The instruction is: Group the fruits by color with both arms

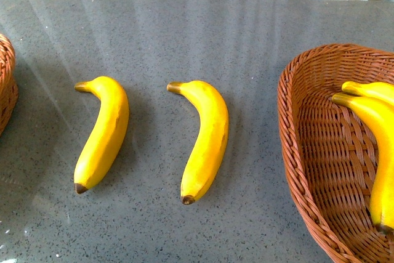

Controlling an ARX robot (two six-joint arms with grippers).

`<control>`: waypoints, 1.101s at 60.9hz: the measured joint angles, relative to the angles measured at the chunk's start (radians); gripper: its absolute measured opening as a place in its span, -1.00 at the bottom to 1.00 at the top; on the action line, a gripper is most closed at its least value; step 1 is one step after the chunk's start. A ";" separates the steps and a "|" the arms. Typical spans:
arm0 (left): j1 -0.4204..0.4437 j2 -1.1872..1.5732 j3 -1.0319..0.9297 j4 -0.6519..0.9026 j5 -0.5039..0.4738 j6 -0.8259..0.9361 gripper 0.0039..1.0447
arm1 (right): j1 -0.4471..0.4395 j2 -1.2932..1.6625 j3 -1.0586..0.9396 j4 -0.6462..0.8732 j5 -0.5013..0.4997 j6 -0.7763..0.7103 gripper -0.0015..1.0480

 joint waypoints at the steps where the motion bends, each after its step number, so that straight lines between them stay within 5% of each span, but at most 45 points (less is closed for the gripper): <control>1: 0.005 -0.006 -0.016 0.039 0.019 0.010 0.55 | 0.000 0.000 0.000 0.000 0.001 0.000 0.82; 8: 0.000 -0.087 -0.136 0.335 0.134 0.183 0.13 | 0.000 0.000 0.000 0.000 -0.003 0.000 0.82; 27: -0.097 -0.283 -0.227 0.250 0.036 0.262 -0.96 | 0.000 0.000 0.000 0.000 -0.002 0.000 0.82; 67: -0.098 -0.625 -0.291 -0.007 0.031 0.266 -0.98 | 0.000 0.000 0.000 0.000 -0.002 0.000 0.82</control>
